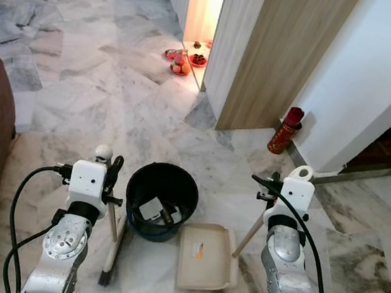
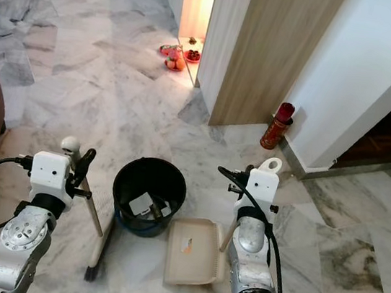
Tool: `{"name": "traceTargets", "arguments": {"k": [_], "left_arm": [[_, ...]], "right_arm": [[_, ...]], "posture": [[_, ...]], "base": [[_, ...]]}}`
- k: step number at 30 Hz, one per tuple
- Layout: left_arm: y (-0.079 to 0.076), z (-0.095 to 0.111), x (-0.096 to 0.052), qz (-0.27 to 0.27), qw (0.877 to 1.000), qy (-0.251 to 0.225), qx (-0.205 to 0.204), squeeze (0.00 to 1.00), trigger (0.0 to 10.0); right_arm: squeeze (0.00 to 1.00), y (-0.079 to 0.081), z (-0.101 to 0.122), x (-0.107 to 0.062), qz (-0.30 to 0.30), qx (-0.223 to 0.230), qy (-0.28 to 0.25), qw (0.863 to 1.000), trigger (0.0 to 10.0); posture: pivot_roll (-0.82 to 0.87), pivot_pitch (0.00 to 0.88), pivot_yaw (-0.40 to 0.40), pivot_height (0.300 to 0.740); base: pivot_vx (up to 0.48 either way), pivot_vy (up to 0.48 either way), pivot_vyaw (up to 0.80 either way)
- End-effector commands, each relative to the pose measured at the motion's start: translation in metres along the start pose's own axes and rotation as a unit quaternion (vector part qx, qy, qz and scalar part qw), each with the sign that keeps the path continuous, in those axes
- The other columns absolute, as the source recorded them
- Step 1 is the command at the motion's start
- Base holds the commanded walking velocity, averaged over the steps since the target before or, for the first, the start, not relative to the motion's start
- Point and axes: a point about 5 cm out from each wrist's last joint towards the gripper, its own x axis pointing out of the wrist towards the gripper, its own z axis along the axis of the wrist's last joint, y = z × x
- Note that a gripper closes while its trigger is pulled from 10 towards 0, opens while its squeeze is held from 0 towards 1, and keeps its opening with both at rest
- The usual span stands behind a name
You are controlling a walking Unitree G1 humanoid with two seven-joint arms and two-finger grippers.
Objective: Sweep floor
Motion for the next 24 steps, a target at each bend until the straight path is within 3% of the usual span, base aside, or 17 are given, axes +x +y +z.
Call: {"name": "traceTargets", "arguments": {"k": [1, 14, 24], "left_arm": [[-0.0038, 0.0107, 0.0019, -0.005, 1.000, -0.027, 0.003, 0.00, 10.0], [-0.0048, 0.0101, 0.0015, -0.005, 1.000, -0.026, 0.003, 0.00, 10.0], [-0.0061, 0.0097, 0.0018, -0.005, 1.000, -0.024, 0.003, 0.00, 10.0]], "right_arm": [[0.00, -0.0019, 0.0096, 0.0045, -0.002, 0.004, -0.021, 1.000, 10.0], [0.00, -0.0012, 0.0101, 0.0048, -0.001, 0.006, -0.023, 1.000, 10.0], [0.00, -0.0029, 0.0084, 0.0054, -0.004, 0.009, -0.017, 1.000, 10.0]], "posture": [[0.02, 0.100, -0.077, 0.740], [0.02, 0.090, -0.078, 0.740], [0.02, 0.093, -0.081, 0.740]], "base": [[-0.262, 0.000, 0.00], [-0.262, 0.000, 0.00], [0.000, 0.000, 0.00]]}}
